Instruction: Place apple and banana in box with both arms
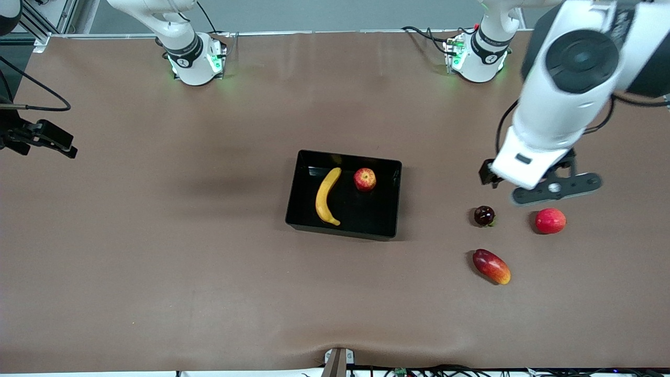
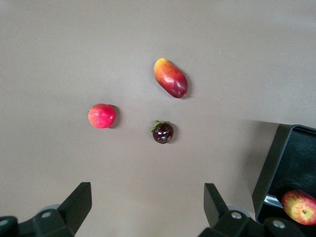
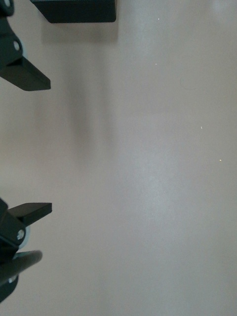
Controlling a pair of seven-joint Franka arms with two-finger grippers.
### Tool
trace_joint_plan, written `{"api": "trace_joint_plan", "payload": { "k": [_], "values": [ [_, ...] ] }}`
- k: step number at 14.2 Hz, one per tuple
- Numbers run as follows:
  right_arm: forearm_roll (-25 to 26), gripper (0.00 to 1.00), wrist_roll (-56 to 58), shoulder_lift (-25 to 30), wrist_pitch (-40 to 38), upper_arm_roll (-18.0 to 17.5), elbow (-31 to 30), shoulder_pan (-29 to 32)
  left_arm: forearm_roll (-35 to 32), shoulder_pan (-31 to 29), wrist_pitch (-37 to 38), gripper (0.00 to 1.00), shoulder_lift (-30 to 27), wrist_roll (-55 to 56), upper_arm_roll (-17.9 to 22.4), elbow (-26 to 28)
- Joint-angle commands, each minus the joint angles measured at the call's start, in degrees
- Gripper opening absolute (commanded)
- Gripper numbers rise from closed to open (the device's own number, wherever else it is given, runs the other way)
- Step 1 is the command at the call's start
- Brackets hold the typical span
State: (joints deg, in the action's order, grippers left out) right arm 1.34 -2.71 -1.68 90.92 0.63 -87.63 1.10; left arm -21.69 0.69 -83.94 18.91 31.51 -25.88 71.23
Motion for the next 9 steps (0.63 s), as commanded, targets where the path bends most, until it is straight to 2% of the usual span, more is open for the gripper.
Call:
{"api": "trace_joint_plan", "payload": {
  "k": [1,3,6,7,9],
  "values": [
    [-0.2,1.0,-0.11,-0.17,-0.57,-0.54,0.71,0.83,2.79,-1.4,0.18,1.0,-5.09,-2.32,0.65,4.25],
    [-0.2,1.0,-0.11,-0.17,-0.57,-0.54,0.71,0.83,7.86,-0.87,-0.69,1.0,-8.78,-5.75,5.73,6.63],
    [-0.11,1.0,-0.11,-0.17,-0.57,-0.54,0.62,0.83,14.56,2.55,-1.14,1.0,-12.39,-12.06,16.0,8.39],
    [-0.2,1.0,-0.11,-0.17,-0.57,-0.54,0.62,0.92,16.23,2.91,-1.4,1.0,-13.62,-14.35,18.04,9.61],
    [-0.2,1.0,-0.11,-0.17,-0.57,-0.54,0.62,0.83,17.12,2.65,-3.32,1.0,-17.57,-17.26,19.64,14.52]
  ]
}}
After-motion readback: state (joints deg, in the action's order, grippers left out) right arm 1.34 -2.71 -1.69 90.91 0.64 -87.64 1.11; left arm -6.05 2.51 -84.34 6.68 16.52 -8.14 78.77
